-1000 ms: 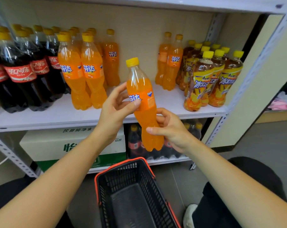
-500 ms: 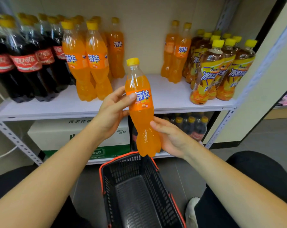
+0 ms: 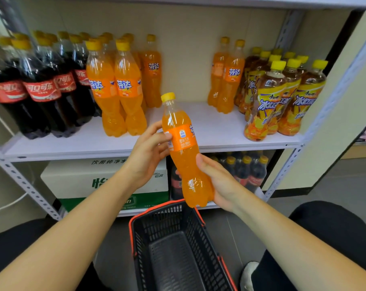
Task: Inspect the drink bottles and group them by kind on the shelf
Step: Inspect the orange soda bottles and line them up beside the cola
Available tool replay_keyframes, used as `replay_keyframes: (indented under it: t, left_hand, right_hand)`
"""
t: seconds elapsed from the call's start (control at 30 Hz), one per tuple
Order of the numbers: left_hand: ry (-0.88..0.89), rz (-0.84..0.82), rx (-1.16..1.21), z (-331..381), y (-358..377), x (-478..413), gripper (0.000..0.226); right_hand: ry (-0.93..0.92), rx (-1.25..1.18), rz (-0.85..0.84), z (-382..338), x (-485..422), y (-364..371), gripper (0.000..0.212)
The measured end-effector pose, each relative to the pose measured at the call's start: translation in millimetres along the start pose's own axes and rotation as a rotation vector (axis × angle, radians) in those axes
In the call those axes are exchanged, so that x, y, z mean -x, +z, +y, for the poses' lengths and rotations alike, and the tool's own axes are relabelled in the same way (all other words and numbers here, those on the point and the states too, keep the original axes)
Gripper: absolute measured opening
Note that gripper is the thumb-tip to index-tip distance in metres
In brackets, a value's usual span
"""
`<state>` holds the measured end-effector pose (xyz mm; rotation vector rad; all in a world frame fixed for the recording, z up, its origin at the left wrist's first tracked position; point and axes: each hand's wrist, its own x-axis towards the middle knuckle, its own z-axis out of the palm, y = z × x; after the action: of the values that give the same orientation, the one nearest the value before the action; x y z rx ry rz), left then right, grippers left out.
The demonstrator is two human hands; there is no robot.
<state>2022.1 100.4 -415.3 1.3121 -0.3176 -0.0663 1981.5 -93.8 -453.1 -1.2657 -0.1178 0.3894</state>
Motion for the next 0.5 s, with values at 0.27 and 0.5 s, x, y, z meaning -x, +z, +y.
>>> replay_keyframes:
  t: [0.27,0.5]
  left_hand:
    - [0.065,0.151,-0.028,-6.5,0.6,3.3,0.063]
    - [-0.011,0.062,-0.071,-7.7,1.2,2.8,0.037]
  right_hand:
    - [0.019,0.143,0.023,1.4,-4.9,4.7,0.06]
    - [-0.004,0.152,0.035,10.5,-3.9,7.1,0.057]
